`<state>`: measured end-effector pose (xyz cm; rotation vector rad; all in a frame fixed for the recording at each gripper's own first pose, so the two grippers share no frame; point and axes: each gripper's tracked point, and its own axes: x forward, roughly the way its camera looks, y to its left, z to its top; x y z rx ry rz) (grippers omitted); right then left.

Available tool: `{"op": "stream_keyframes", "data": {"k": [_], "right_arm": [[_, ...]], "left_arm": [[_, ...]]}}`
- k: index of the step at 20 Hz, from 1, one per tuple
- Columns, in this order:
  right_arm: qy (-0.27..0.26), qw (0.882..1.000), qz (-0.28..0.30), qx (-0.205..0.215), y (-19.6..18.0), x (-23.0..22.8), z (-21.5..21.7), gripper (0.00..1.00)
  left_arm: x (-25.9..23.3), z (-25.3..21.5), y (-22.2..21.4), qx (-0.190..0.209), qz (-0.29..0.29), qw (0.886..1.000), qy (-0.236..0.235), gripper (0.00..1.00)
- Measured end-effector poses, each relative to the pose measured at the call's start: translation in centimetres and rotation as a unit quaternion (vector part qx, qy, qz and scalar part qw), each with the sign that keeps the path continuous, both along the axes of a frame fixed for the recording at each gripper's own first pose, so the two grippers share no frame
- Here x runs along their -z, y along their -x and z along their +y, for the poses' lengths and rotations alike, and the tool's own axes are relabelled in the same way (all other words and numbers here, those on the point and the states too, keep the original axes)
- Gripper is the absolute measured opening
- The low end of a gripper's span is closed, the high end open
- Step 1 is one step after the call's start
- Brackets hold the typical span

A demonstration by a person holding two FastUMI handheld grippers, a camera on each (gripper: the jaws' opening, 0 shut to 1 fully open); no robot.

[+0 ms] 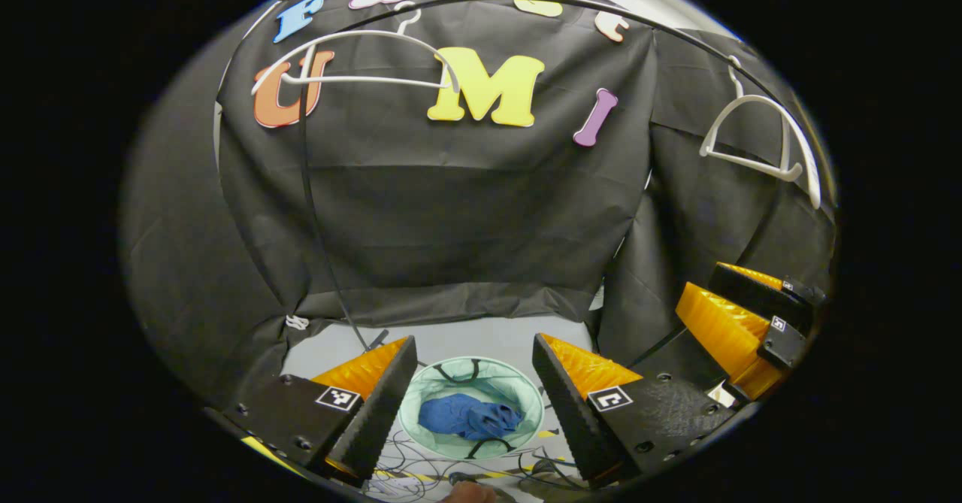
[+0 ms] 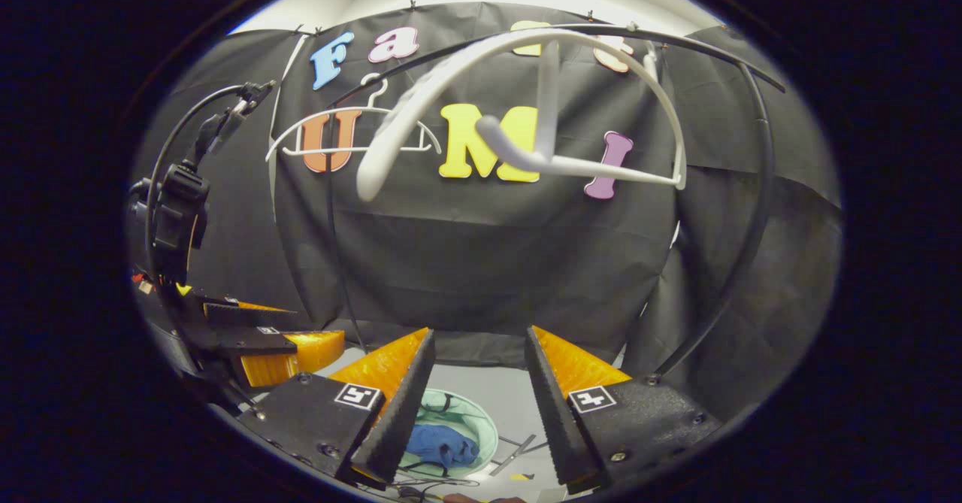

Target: Grasp the clothes on the hanger with both hands and then place them into the laundry hamper below.

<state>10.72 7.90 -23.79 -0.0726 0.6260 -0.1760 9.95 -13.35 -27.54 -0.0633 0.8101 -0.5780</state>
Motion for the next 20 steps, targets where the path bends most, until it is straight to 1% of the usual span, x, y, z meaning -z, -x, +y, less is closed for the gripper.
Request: {"op": "stream_keyframes", "data": {"k": [7,8,10,11,14,15,16,17,18,20], "right_arm": [[-0.012,0.999,-0.03,-0.001,1.9,-4.3,-2.1,0.78],[-0.012,0.999,-0.037,-0.002,1.9,-5.1,-2.6,0.84],[-0.01,0.999,-0.05,-0.004,2.0,-6.6,-3.2,0.84],[-0.01,0.998,-0.057,-0.007,2.0,-7.4,-3.4,0.78],[-0.002,0.997,-0.077,-0.016,1.9,-9.7,-4.1,0.81],[-0.001,0.996,-0.083,-0.02,1.9,-10.4,-4.2,0.84],[-0.002,0.996,-0.09,-0.024,2.0,-11.2,-4.3,0.81],[-0.002,0.995,-0.097,-0.027,2.0,-12.0,-4.5,0.84],[-0.002,0.994,-0.105,-0.03,2.1,-12.9,-4.8,0.84],[0.001,0.992,-0.12,-0.032,2.1,-14.7,-5.5,0.86]], "left_arm": [[-5.3,-0.4,0.6,-0.007,-0.043,0.999,0.009,0.95],[-6.1,-0.5,0.6,-0.01,-0.051,0.999,0.011,0.94],[-7.8,-0.4,0.6,-0.014,-0.069,0.997,0.012,0.94],[-8.7,-0.4,0.5,-0.017,-0.079,0.997,0.011,0.94],[-11.3,-0.4,0.3,-0.025,-0.108,0.994,0.014,0.94],[-12.3,-0.3,0.2,-0.028,-0.118,0.993,0.015,0.94],[-13.3,-0.2,0.1,-0.031,-0.129,0.991,0.017,0.94],[-14.2,-0.2,-0.3,-0.035,-0.139,0.99,0.019,0.94],[-15.1,-0.2,-0.5,-0.039,-0.15,0.988,0.022,0.94],[-17.2,0.0,-0.6,-0.048,-0.173,0.983,0.028,0.87]]}}
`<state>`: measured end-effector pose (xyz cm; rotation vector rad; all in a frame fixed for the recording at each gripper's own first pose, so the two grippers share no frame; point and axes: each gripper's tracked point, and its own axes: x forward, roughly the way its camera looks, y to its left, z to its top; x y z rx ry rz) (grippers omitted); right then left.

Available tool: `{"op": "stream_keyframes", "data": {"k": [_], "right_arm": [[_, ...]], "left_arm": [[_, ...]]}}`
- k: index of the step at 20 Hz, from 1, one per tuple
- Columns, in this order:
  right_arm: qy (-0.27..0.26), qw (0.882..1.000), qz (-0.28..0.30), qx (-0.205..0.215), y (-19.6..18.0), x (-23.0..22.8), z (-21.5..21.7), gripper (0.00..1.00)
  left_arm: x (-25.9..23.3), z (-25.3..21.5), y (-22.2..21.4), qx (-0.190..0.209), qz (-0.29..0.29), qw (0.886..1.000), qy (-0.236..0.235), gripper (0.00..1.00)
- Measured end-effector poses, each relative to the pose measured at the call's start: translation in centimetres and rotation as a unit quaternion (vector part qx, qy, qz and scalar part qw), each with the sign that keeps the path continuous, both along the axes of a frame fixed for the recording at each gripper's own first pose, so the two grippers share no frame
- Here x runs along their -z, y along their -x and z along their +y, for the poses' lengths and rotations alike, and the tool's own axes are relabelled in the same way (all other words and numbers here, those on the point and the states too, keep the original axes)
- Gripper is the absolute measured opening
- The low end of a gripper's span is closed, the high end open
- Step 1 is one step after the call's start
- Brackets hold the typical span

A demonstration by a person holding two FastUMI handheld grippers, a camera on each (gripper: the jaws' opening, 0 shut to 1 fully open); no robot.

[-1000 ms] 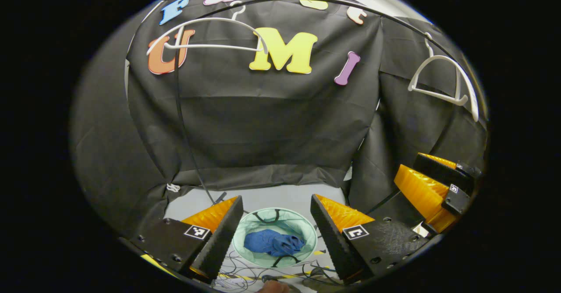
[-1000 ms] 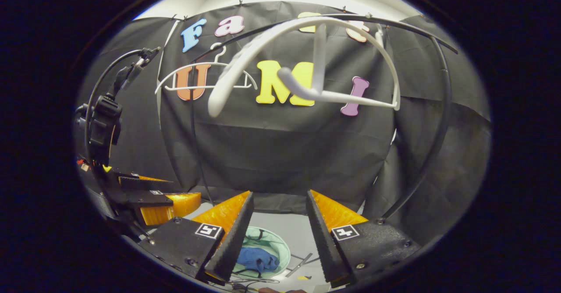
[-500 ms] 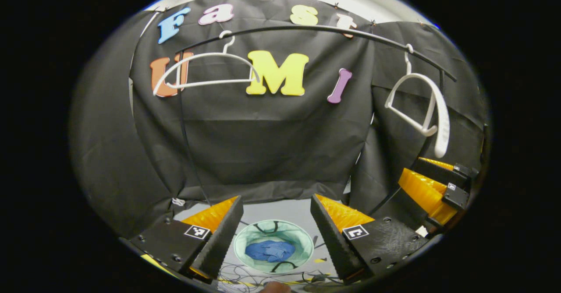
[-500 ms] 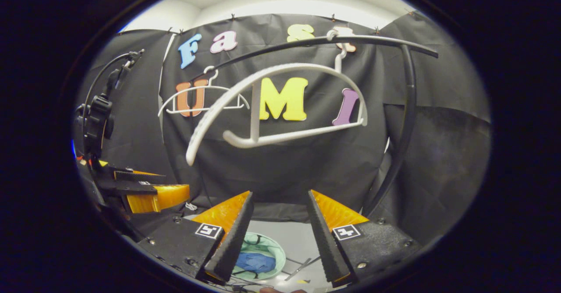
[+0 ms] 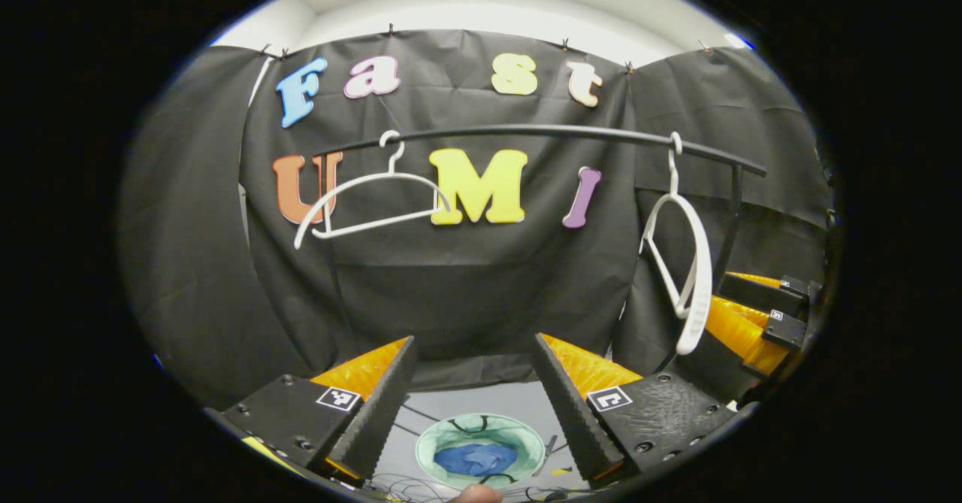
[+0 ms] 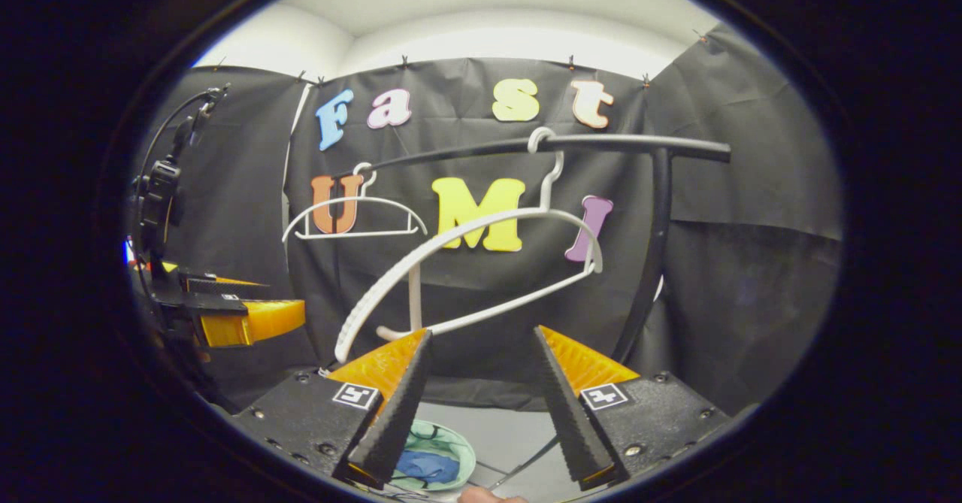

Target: Grasp the clothes on the hanger with both hands and then place them into the laundry hamper below.

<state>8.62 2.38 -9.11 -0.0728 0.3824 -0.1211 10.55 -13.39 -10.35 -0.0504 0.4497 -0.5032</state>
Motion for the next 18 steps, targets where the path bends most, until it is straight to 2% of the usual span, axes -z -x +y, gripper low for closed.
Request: {"op": "stream_keyframes", "data": {"k": [1,2,3,4,6,7,11,12,13,14,15,18], "right_arm": [[0.003,1.0,-0.009,0.0,0.0,-1.0,-0.4,0.89],[0.006,1.0,-0.019,-0.001,0.0,-1.9,-0.8,0.92],[0.009,1.0,-0.029,0.0,-0.1,-3.0,-1.2,0.94],[0.012,0.999,-0.039,-0.001,-0.1,-3.9,-1.5,0.9],[0.019,0.998,-0.06,-0.005,-0.1,-5.8,-1.9,0.94],[0.019,0.997,-0.071,-0.01,-0.1,-6.8,-1.9,0.9],[0.004,0.995,-0.102,-0.018,-0.4,-9.9,-2.4,0.94],[0.004,0.994,-0.11,-0.017,-0.5,-10.8,-2.7,0.99],[0.009,0.993,-0.12,-0.015,-0.5,-11.7,-3.3,0.95],[0.015,0.991,-0.131,-0.013,-0.4,-12.9,-3.8,1.0],[0.019,0.989,-0.145,-0.015,-0.2,-14.0,-3.9,0.95],[0.019,0.983,-0.179,-0.022,0.1,-16.8,-3.7,1.0]], "left_arm": [[-0.9,0.1,0.0,-0.004,-0.012,1.0,0.004,0.87],[-1.9,0.3,0.0,-0.008,-0.025,1.0,0.008,0.94],[-3.1,0.6,0.1,-0.011,-0.037,0.999,0.013,0.94],[-4.1,0.8,0.2,-0.013,-0.047,0.999,0.019,0.88],[-6.2,1.3,0.4,-0.02,-0.066,0.997,0.028,0.92],[-7.2,1.5,0.4,-0.024,-0.078,0.996,0.03,0.93],[-10.1,3.0,0.1,-0.037,-0.119,0.991,0.038,1.0],[-10.8,3.1,0.0,-0.039,-0.126,0.99,0.043,1.0],[-11.6,3.5,0.0,-0.043,-0.135,0.989,0.048,1.0],[-12.5,3.9,0.2,-0.049,-0.141,0.987,0.052,1.0],[-13.3,4.4,0.3,-0.056,-0.149,0.986,0.056,1.0],[-15.1,5.3,0.6,-0.067,-0.163,0.982,0.064,1.0]]}}
